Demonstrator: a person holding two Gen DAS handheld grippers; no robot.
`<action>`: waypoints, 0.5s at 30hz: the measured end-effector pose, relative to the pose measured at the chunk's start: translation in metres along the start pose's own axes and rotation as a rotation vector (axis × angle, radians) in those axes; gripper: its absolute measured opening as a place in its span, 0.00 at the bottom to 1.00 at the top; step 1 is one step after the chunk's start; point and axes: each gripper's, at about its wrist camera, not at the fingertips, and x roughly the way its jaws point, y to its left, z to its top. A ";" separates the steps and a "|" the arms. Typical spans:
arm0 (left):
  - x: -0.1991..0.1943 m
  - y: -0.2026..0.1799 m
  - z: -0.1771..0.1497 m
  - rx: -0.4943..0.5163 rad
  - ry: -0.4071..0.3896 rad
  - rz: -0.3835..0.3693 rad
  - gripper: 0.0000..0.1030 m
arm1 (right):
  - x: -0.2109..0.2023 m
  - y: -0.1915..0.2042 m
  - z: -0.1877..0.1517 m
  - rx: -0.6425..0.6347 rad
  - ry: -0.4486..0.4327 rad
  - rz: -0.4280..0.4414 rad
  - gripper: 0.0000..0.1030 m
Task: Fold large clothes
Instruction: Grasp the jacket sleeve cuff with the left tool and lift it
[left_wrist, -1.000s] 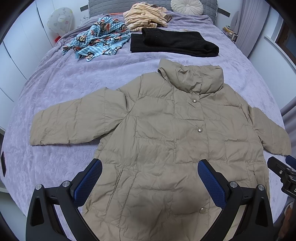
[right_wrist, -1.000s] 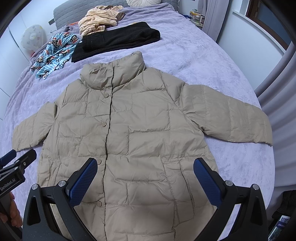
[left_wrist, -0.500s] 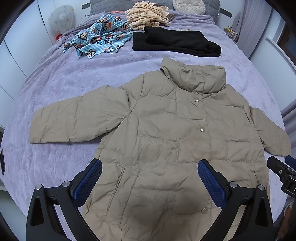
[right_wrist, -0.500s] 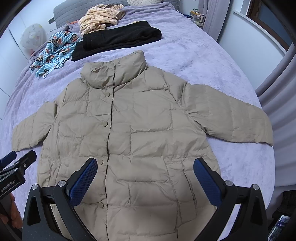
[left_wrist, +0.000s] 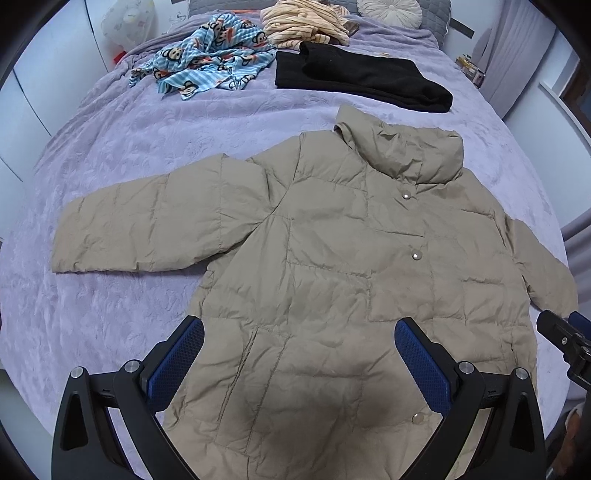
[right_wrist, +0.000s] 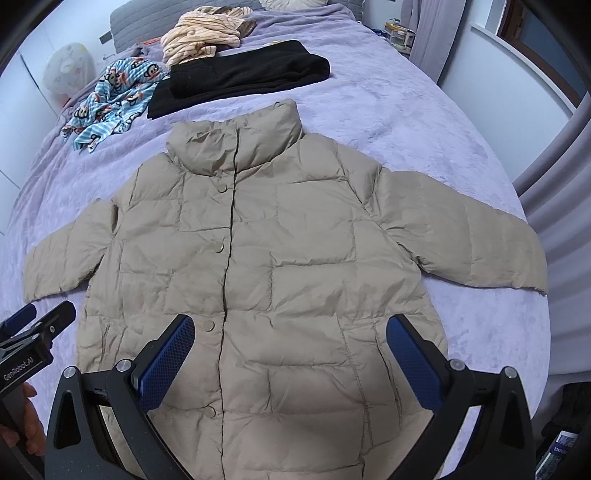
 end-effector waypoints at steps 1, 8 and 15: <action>0.003 0.005 -0.001 -0.007 0.004 -0.005 1.00 | 0.001 0.002 0.000 0.001 -0.001 0.004 1.00; 0.025 0.055 -0.008 -0.098 0.026 -0.034 1.00 | 0.021 0.027 -0.005 0.003 0.032 0.047 1.00; 0.049 0.121 -0.009 -0.191 0.008 -0.067 1.00 | 0.044 0.085 -0.011 -0.076 0.052 0.123 1.00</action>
